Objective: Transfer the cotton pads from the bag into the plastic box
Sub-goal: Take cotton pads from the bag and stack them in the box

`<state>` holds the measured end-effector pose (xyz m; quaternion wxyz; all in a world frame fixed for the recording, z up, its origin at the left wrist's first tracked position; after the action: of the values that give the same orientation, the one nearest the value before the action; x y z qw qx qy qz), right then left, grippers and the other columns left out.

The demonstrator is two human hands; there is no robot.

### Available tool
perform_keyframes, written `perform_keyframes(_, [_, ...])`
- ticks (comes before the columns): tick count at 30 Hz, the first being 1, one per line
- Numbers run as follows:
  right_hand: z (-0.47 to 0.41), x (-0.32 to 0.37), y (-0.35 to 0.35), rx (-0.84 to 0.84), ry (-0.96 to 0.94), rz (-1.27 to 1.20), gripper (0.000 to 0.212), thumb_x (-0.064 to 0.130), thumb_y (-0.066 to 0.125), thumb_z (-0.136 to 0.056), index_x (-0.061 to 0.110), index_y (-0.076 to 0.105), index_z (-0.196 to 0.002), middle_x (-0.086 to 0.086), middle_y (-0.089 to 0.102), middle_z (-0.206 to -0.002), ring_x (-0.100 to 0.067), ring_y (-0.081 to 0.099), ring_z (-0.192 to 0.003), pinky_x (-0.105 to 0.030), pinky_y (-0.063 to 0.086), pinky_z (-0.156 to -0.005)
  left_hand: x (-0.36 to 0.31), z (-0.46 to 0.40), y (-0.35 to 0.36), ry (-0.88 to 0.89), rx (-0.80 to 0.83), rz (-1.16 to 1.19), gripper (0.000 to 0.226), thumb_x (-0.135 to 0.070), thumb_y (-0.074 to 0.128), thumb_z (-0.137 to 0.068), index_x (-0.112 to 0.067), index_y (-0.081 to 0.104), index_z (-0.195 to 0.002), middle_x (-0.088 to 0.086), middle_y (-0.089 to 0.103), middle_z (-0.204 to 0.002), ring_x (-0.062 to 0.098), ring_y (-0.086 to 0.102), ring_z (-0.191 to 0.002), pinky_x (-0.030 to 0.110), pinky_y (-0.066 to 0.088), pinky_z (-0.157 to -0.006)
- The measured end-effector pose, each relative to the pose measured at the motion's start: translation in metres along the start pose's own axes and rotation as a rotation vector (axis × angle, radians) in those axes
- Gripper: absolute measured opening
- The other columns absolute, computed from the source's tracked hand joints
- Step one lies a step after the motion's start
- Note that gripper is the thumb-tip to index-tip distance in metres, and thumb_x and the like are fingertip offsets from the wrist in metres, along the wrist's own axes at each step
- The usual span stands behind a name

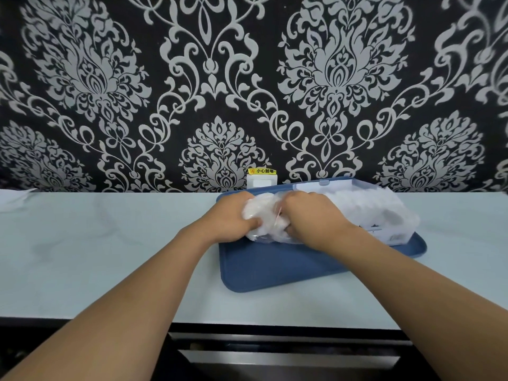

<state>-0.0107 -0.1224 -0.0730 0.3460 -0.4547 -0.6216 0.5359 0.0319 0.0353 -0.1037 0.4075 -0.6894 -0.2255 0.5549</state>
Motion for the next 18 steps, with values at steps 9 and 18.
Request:
perform_keyframes(9, [0.031, -0.049, -0.034, -0.349, 0.048, -0.756, 0.024, 0.02, 0.086, -0.069, 0.017, 0.07, -0.086, 0.001, 0.057, -0.09, -0.011, 0.055, -0.08, -0.023, 0.044, -0.069, 0.01, -0.003, -0.006, -0.104, -0.002, 0.019, 0.049, -0.024, 0.081, -0.077, -0.019, 0.058, -0.12, -0.001, 0.063, -0.116, 0.021, 0.059, -0.105, 0.028, 0.046, -0.08])
perform_keyframes(18, [0.048, -0.055, -0.041, -0.334, 0.079, -1.626, 0.051, -0.017, 0.061, -0.086, 0.01, 0.054, -0.13, -0.006, 0.072, -0.105, -0.02, 0.07, -0.095, -0.035, 0.06, -0.078, -0.118, 0.025, -0.003, 0.004, -0.276, 1.156, 0.037, -0.05, 0.056, -0.092, -0.024, 0.063, -0.118, -0.007, 0.07, -0.111, 0.008, 0.067, -0.102, 0.026, 0.054, -0.084])
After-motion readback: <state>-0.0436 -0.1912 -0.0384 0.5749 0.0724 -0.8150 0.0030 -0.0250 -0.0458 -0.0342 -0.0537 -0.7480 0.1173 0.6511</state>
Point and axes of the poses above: each hand's wrist, its own z-axis away from the middle knuckle, its own y-axis out of the palm, x = y × z, the point moved 4 cm from there along -z, towards the middle knuckle
